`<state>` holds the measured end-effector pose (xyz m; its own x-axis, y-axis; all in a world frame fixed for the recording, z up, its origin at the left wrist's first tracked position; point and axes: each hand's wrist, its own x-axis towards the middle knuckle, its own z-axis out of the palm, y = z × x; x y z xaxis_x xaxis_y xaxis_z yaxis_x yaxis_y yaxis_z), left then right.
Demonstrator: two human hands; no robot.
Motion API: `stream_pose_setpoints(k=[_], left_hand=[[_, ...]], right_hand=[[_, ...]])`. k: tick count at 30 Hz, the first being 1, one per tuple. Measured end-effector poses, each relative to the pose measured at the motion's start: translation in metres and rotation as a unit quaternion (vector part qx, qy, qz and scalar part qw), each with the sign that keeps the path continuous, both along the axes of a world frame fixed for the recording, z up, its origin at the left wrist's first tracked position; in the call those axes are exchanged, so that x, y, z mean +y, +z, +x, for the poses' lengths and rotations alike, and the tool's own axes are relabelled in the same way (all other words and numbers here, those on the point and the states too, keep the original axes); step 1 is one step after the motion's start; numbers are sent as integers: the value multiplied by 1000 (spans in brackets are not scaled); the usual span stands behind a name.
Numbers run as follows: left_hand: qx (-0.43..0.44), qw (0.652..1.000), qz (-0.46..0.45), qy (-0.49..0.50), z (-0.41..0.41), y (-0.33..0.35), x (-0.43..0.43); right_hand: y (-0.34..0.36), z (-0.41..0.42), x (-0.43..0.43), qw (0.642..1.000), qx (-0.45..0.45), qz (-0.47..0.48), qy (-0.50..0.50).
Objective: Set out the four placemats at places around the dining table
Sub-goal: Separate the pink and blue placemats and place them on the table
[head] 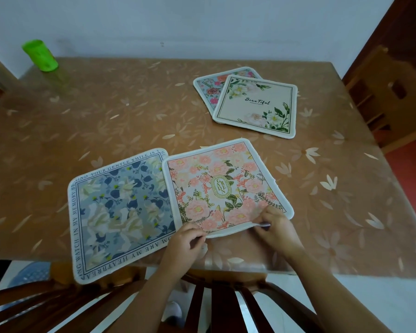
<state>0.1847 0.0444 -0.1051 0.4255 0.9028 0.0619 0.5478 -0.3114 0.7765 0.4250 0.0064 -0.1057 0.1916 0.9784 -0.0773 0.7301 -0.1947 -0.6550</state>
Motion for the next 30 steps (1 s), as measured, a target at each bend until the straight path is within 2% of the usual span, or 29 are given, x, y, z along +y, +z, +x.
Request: stream_pose_setpoints(k=[5, 14, 18, 30], left_hand=[[27, 999, 12, -18, 0, -4, 2], [51, 993, 50, -95, 26, -12, 10], [82, 985, 78, -132, 30, -25, 2], [109, 988, 69, -80, 25, -33, -6]], right_hand=[[6, 6, -4, 1000, 21, -2, -5], [0, 30, -32, 999, -35, -15, -15], [-8, 39, -44, 986, -105, -123, 37], [-13, 62, -62, 990, -70, -120, -29]])
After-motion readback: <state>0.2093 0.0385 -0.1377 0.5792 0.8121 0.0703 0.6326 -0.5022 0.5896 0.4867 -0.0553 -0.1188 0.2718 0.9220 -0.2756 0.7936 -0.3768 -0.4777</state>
